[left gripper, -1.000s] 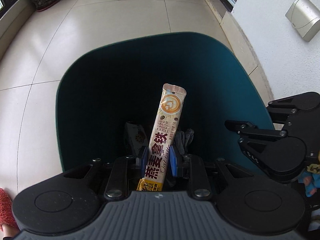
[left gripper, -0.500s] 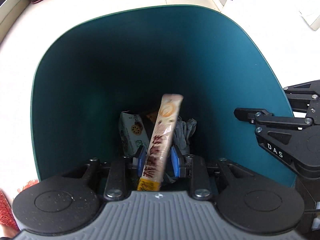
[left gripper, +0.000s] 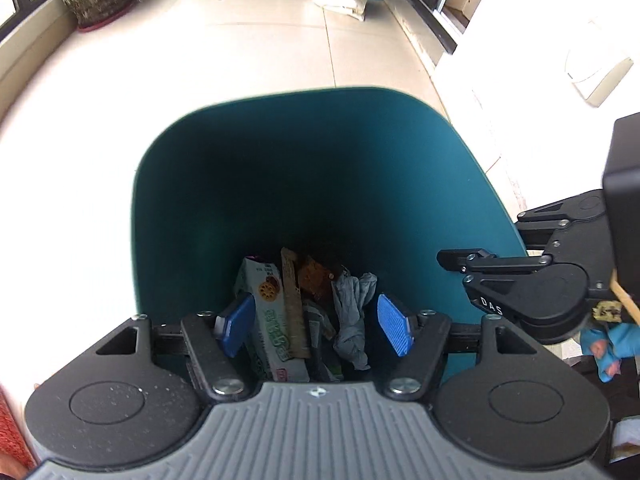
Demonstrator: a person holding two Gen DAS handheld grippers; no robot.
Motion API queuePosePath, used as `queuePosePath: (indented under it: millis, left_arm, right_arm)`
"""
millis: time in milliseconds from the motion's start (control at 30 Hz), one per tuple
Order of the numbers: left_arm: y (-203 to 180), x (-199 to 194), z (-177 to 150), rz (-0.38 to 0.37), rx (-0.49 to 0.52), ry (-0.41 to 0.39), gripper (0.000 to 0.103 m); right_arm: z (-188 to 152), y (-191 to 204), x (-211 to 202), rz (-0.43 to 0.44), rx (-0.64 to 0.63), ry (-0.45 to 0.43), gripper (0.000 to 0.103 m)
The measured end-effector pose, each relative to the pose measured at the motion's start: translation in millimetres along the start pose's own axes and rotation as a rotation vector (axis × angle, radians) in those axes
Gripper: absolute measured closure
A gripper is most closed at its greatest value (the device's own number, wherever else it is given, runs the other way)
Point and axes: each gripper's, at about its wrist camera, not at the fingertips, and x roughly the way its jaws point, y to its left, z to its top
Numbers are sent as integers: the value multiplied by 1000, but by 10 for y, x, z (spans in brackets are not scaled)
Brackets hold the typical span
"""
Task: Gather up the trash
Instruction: 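Move the left tool down to the red plastic bag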
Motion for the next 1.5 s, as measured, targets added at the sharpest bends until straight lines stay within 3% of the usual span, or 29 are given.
queuePosePath:
  millis: [233,333,400,633,733,900,1000,1133,1267,1367,1500]
  left_arm:
    - [83,-384,-127,22,-24,-72,35]
    - [81,-556,-197,69,-1,-117,35]
    - [105,-640,-255,94,1,-135,29]
    - [386,-841,-507,56,-104,-183,29]
    - [580,-855,-633,75,-151,-181,28]
    - [1147,-704,-773,89,-302,-119,23]
    - [1460,-549,-823,171,-332,-93,23]
    - [1913,-274,-898,170,-419,-63,23]
    - [2244,-59,-968,285,-441,-58,23]
    - [2527,131,-1038,304,-493,-21,23]
    - [2962,396,-1196,272,-643,56,23]
  right_arm:
    - [17,28,10,-9,0,7,95]
    - [20,47,13,-16,-5,9,95]
    - [20,58,13,-20,-5,11,95]
    - [31,87,15,-29,-5,16,95]
    - [37,107,19,-33,-10,18,95]
    - [50,117,15,-31,-5,20,94]
    - [57,106,15,-26,-1,20,93]
    - [47,77,16,-18,1,17,92]
    - [29,51,19,-6,1,17,92]
    - [29,25,36,7,8,24,92]
    - [44,0,53,17,18,29,91]
